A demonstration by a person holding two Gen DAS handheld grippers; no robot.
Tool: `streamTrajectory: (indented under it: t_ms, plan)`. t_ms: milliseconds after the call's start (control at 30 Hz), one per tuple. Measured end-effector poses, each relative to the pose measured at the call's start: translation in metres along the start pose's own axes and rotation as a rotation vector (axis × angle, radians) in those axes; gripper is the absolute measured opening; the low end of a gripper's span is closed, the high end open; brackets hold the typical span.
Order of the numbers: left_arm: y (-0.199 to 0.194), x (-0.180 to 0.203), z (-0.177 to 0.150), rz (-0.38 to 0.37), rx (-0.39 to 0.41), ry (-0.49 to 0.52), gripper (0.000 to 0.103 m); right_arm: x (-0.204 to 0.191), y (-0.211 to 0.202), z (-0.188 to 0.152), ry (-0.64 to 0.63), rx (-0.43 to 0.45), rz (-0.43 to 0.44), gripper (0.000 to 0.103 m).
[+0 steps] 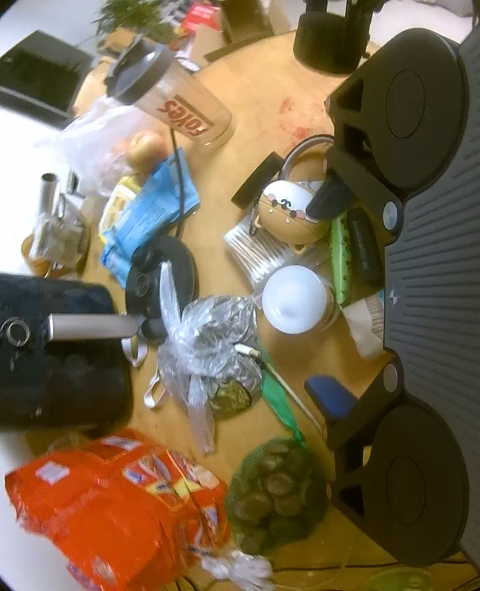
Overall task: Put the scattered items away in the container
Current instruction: 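Grasp the white round object with the left gripper while the right gripper holds the black cup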
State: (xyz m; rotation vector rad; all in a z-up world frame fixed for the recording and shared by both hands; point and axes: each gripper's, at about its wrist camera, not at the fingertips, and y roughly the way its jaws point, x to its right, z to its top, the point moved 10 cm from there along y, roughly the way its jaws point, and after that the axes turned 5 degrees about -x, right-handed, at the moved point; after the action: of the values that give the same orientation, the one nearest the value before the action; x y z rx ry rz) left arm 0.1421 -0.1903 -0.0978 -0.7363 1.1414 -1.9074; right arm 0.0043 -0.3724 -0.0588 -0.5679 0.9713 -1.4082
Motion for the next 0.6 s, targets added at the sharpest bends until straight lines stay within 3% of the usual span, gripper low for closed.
streamTrajectory:
  t_ms: [600]
  plan:
    - [0.046,0.002,0.009,-0.012,-0.049,0.084,0.087,0.008,-0.017,-0.017,0.084,0.02,-0.068,0.069]
